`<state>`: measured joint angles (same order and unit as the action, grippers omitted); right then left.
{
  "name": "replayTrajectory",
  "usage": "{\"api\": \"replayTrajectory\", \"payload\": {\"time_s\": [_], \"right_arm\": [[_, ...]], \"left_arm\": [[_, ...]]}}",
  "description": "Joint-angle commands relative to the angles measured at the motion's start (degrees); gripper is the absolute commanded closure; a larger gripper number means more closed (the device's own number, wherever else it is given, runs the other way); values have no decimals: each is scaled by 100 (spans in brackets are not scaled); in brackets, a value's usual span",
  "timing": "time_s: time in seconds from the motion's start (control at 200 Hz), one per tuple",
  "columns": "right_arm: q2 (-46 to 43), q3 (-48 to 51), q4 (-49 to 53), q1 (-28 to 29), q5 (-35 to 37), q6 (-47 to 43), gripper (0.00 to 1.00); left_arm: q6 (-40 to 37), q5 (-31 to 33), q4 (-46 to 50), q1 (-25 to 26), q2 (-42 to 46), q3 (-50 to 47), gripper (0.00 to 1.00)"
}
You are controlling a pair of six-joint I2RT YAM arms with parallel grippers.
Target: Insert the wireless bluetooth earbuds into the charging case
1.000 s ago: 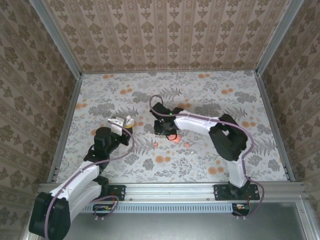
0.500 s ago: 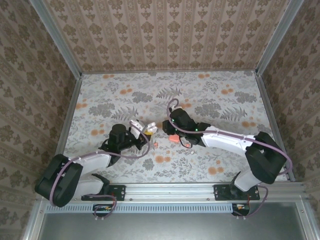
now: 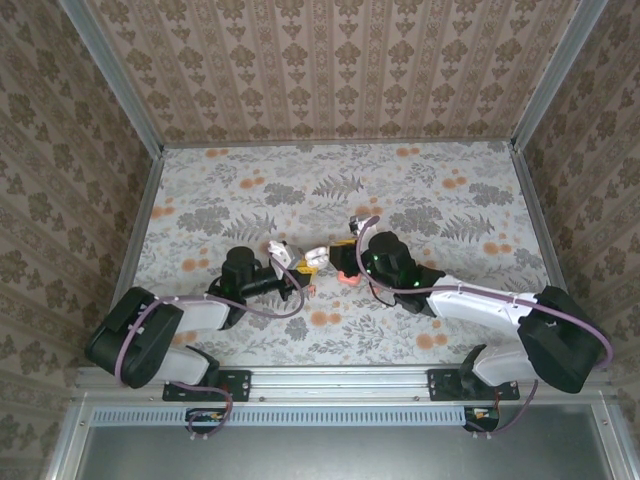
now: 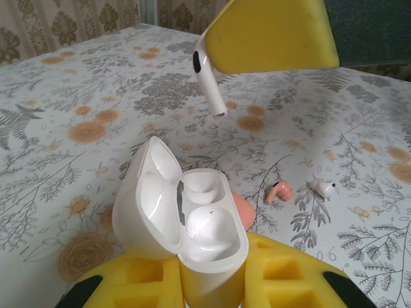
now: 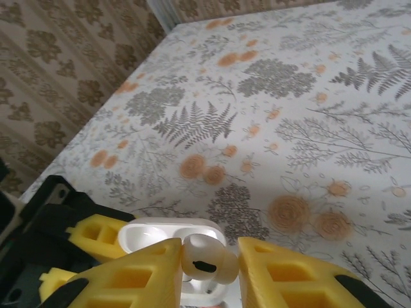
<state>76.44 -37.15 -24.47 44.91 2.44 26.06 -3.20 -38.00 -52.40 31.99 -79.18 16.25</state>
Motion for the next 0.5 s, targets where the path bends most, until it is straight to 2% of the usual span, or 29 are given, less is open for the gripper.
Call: {"api": "replayTrajectory", "payload": {"time_s": [0.0, 0.495], "right_arm": [[-147, 180, -653, 26, -393, -188, 71], [-25, 155, -831, 167, -617, -363, 71]], "left_arm": [[-190, -436, -407, 62, -59, 190, 90], [-139, -430, -433, 110, 26, 236, 90]]}}
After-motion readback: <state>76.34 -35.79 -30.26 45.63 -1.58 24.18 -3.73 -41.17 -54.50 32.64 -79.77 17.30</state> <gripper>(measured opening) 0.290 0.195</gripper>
